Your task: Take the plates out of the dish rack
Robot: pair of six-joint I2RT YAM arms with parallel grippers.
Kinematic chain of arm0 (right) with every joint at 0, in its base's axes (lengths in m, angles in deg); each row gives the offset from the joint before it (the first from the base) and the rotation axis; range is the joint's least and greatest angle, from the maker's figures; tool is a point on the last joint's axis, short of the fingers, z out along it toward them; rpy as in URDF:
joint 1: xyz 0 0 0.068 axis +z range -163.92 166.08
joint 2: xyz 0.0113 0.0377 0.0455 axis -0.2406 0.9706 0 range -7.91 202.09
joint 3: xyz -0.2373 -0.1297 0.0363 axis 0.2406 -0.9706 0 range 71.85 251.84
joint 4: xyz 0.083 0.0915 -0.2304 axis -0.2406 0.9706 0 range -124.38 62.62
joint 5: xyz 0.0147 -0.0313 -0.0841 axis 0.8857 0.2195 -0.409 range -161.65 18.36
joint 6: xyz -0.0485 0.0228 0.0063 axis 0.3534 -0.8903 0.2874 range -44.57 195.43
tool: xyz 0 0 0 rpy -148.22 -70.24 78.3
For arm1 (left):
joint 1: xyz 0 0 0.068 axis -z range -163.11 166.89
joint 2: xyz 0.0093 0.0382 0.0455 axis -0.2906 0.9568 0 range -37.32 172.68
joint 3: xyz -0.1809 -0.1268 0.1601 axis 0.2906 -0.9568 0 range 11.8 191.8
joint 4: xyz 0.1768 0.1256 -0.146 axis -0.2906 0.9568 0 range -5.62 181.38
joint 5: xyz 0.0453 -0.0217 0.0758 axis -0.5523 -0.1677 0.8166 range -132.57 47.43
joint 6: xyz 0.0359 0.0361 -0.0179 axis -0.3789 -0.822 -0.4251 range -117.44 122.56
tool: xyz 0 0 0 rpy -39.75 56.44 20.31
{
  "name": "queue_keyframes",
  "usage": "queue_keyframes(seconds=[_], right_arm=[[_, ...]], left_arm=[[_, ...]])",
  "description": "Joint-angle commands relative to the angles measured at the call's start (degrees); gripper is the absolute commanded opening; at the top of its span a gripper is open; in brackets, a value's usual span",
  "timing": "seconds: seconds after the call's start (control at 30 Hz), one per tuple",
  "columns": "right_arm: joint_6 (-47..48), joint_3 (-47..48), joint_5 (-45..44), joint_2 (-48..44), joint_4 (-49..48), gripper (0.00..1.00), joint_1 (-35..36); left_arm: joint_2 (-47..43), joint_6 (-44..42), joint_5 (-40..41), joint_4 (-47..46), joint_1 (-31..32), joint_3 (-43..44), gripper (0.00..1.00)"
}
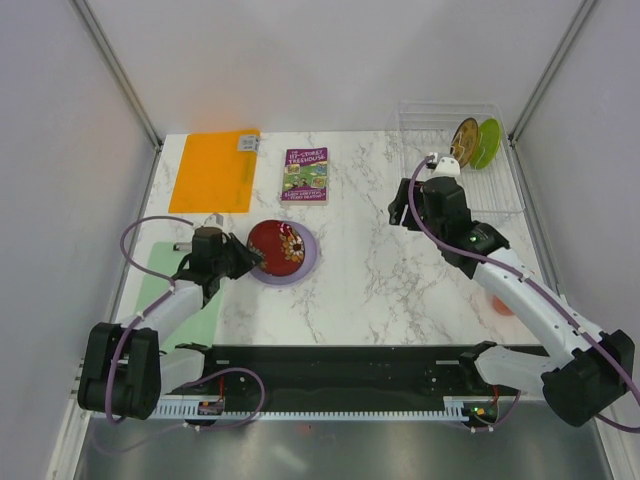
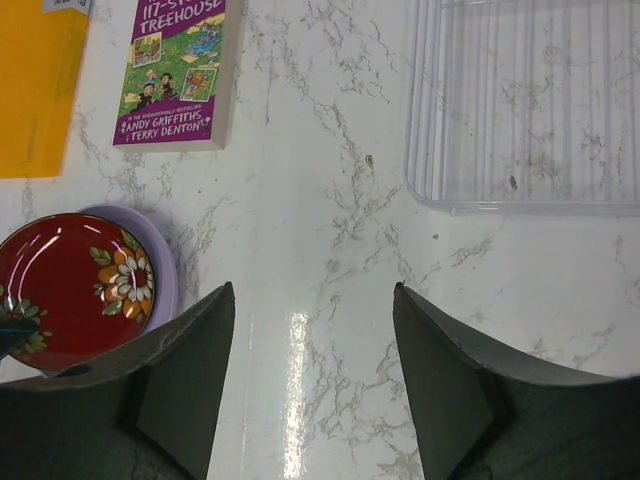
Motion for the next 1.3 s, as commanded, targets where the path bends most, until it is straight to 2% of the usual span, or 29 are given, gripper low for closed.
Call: queue_keyframes(seconds=[0.0, 0.03, 0.1, 0.13, 0.23, 0.33, 0.47, 0.5, 0.57, 0.63, 0.77, 0.87, 1.07, 1.27], right_arm=[[1.65, 2.39, -1.93, 0.60, 0.16, 0.72, -0.58], [1.91, 2.47, -2.20, 0.95, 0.25, 0.72, -0.59], [2.17, 2.56, -2.55, 1.22, 0.16, 0.72, -0.76], [2.52, 2.82, -2.90, 1.57, 0.16, 0.72, -0.85], [3.49, 3.70, -3.78, 2.44, 0.34, 0.72, -1.37], [5.68, 5.63, -6.32, 3.76, 0.69, 0.72, -2.25], [8.94, 10.02, -14.83, 6.22, 2.36, 0.77, -4.62], [10.25, 10.82, -20.08, 6.84, 2.27, 0.77, -6.19], [11.84, 13.45, -23.80, 10.08, 0.79, 0.77, -10.40], [13.51, 17.23, -24.26, 15.00, 0.17, 0.77, -13.84], [14.48, 23.91, -21.80, 23.88, -1.41, 0.77, -21.83], [15.27, 29.27, -18.47, 30.73, -2.90, 0.75, -25.35], [17.38, 43.41, -11.35, 45.58, -3.44, 0.72, -30.55], [21.59, 54.84, -10.38, 56.05, -4.41, 0.72, -31.96]], left_arm=[[1.24, -0.63, -0.09, 5.41, -0.03, 2.82, 0.25], [0.98, -0.72, -0.09, 5.77, -0.03, 2.82, 0.40], [0.28, -0.98, 0.09, 6.38, -0.03, 2.65, 0.48], [0.01, -1.07, 0.09, 6.56, -0.03, 2.65, 0.60], [-0.60, -1.33, 0.26, 7.18, -0.03, 2.73, 0.73], [-0.87, -2.03, -0.09, 7.35, -0.03, 3.17, 0.80], [-3.23, -3.00, 1.40, 9.37, -0.03, 4.05, 0.85], [-4.37, -3.18, 2.89, 9.90, -0.03, 4.40, 0.86], [-8.23, -3.88, 4.47, 11.66, -0.03, 4.84, 0.89], [-11.05, -4.49, 5.10, 12.62, -0.03, 5.63, 0.99], [-17.99, -6.95, 4.49, 13.24, -0.03, 7.48, 1.00], [-19.24, -9.32, 2.39, 13.24, -0.03, 9.41, 1.00], [-15.11, -11.62, -0.70, 14.03, -0.03, 14.41, 1.00], [-11.68, -11.44, -0.97, 11.58, -0.03, 15.04, 1.00]])
